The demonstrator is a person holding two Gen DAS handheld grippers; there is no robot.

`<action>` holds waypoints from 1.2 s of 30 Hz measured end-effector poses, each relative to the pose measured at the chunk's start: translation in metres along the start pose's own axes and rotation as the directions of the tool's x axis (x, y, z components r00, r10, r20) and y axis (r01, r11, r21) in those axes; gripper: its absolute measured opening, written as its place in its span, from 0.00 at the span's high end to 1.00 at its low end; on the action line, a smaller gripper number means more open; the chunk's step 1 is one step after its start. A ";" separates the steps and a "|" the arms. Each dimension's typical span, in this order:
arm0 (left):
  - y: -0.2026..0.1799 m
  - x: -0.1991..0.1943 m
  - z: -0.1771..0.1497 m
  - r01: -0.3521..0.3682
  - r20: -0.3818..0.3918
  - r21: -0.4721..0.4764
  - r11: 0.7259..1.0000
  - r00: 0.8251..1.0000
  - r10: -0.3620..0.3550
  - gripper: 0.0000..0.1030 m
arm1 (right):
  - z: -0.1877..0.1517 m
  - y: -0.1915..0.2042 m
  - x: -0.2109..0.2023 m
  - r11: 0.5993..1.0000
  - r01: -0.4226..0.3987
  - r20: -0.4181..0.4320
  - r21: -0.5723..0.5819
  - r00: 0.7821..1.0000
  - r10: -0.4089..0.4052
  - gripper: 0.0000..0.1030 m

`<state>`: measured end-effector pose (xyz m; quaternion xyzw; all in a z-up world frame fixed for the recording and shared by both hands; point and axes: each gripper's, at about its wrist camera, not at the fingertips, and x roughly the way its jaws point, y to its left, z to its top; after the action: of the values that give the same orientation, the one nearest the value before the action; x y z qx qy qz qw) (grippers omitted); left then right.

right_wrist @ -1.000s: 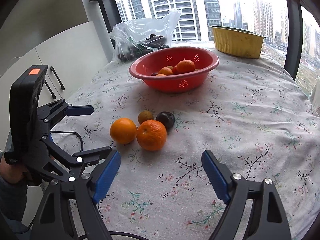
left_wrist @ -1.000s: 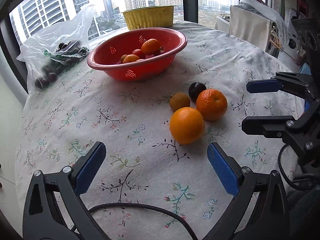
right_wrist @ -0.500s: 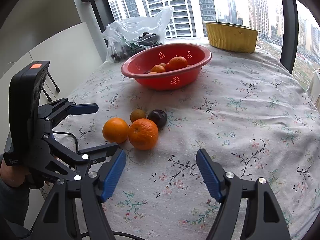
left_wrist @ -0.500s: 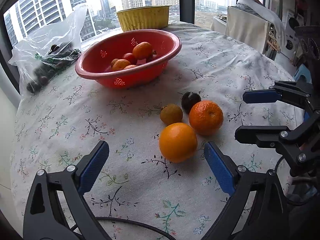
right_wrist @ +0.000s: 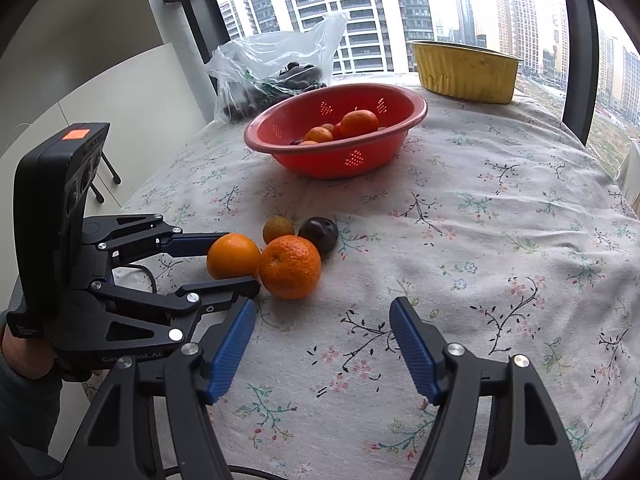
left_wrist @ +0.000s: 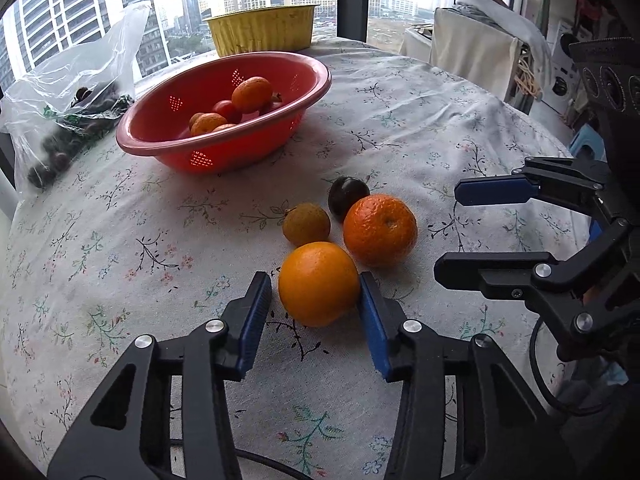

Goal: Organize fruits
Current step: 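Grasp a large orange with the left gripper while the right gripper grasps a mandarin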

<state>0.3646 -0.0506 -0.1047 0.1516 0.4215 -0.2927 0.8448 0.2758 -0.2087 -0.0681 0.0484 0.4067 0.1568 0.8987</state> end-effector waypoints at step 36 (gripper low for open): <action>0.015 -0.030 -0.031 -0.005 0.047 -0.057 0.998 0.999 0.007 0.65 | 0.028 0.025 0.047 0.996 0.031 -0.075 -0.083 0.996 -0.037 0.57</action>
<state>0.3402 -0.0120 -0.0993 0.1217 0.4091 -0.2815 0.8594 0.3197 -0.1689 -0.0782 -0.0016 0.4349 0.1600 0.8861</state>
